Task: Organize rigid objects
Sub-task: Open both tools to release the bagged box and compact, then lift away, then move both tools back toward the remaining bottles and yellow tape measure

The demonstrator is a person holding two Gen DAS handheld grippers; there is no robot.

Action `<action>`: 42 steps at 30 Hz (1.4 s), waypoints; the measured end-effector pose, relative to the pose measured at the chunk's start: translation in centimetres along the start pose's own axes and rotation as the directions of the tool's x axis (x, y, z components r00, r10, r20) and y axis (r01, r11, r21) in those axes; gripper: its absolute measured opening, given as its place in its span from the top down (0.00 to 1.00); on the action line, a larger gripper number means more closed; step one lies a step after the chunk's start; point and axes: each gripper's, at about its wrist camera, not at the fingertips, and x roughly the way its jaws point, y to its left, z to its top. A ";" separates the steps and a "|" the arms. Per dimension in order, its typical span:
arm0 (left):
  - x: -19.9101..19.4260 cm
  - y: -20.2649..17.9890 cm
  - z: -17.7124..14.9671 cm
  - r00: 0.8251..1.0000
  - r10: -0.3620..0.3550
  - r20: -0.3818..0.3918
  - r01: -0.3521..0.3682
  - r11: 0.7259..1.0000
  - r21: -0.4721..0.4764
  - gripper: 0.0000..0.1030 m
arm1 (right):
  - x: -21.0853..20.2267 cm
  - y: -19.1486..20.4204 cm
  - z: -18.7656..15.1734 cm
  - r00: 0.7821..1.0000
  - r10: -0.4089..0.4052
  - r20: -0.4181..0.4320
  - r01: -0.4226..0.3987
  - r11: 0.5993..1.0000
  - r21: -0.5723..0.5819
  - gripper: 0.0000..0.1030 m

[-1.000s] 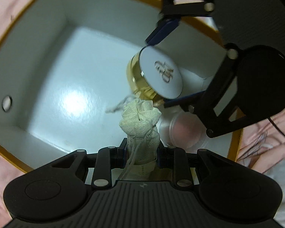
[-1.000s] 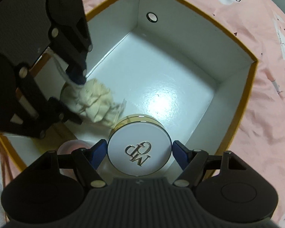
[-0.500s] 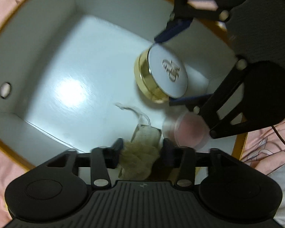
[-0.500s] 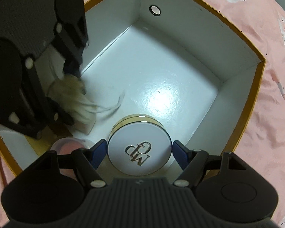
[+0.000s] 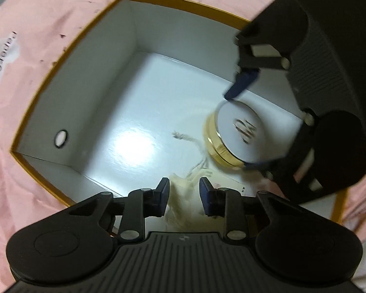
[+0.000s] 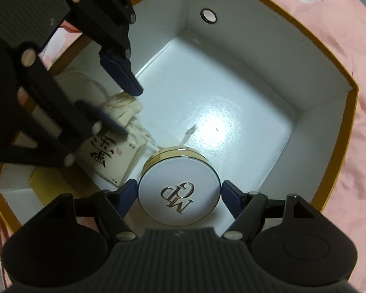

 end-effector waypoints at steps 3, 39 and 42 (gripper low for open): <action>0.3 0.7 0.1 0.999 -0.047 -0.015 0.047 0.999 -0.015 0.68 | 0.1 -0.3 -0.1 1.000 0.016 -0.008 -0.015 1.000 0.016 0.28; -12.2 1.5 -8.2 0.962 0.054 0.267 -0.031 0.995 -0.090 0.67 | -8.2 2.6 0.3 0.960 0.030 0.280 -0.033 0.999 0.009 0.27; -13.4 1.8 -9.6 0.947 0.110 0.301 -0.077 0.990 -0.118 0.66 | -9.3 3.4 0.8 0.946 0.022 0.325 -0.022 1.000 -0.002 0.27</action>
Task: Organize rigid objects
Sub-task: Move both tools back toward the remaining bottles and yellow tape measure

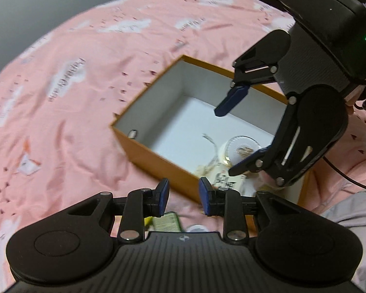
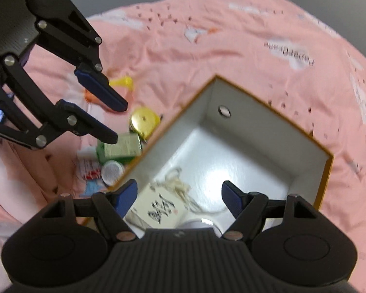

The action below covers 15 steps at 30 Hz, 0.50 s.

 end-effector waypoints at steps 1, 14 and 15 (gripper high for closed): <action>-0.4 0.2 -0.2 1.000 0.014 0.009 -0.014 1.000 -0.004 0.66 | -0.1 0.2 0.2 1.000 0.001 0.012 -0.001 1.000 -0.007 0.27; -2.5 3.5 -4.4 0.985 0.167 0.051 -0.162 0.983 -0.084 0.58 | -0.1 6.5 4.5 0.997 0.032 0.073 -0.009 0.954 -0.299 0.22; -2.4 3.7 -4.7 0.986 0.162 0.037 -0.159 0.983 -0.091 0.54 | 0.5 7.1 4.9 0.997 0.043 0.058 -0.021 0.943 -0.332 0.22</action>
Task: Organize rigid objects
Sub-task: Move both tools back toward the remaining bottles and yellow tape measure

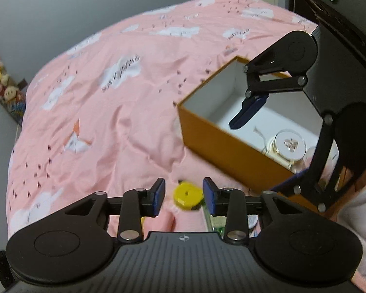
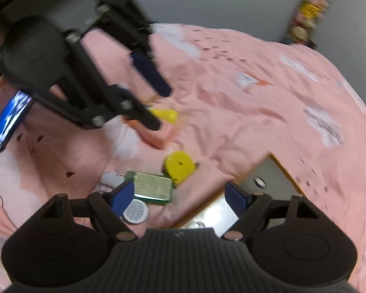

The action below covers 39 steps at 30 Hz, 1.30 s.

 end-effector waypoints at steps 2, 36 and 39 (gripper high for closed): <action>0.2 0.4 -0.9 0.999 -0.020 -0.026 0.019 1.000 -0.012 0.51 | 1.0 1.1 1.0 0.999 0.026 -0.022 -0.027 0.997 -0.072 0.23; 5.3 5.5 -8.5 0.970 -0.171 -0.173 0.151 0.981 -0.123 0.51 | 15.7 7.0 2.0 0.909 0.047 -0.413 -0.295 0.774 -0.560 0.29; 5.2 5.8 -8.7 0.972 -0.175 -0.159 0.156 0.980 -0.124 0.50 | 16.2 7.3 1.9 0.904 0.046 -0.424 -0.298 0.780 -0.550 0.30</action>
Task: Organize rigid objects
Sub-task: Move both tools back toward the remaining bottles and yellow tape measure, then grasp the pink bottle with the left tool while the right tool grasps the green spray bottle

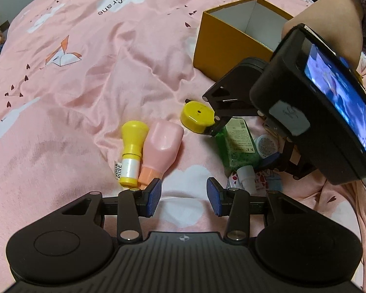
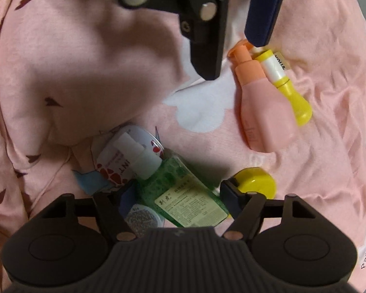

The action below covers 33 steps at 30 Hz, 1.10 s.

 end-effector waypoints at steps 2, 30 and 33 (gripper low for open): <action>-0.1 0.3 -0.1 1.000 0.003 0.011 -0.003 1.000 -0.007 0.50 | -0.1 -0.4 0.1 1.000 0.008 0.009 -0.008 1.000 0.015 0.31; 6.6 0.9 3.2 0.998 0.050 -0.037 -0.045 0.991 0.122 0.46 | -0.5 -4.4 -4.6 0.996 0.021 0.089 -0.052 0.931 0.361 0.45; 7.3 0.8 3.5 0.997 0.054 -0.049 -0.047 0.990 0.135 0.46 | 0.4 -4.7 -3.9 0.995 0.029 0.095 -0.061 0.932 0.357 0.44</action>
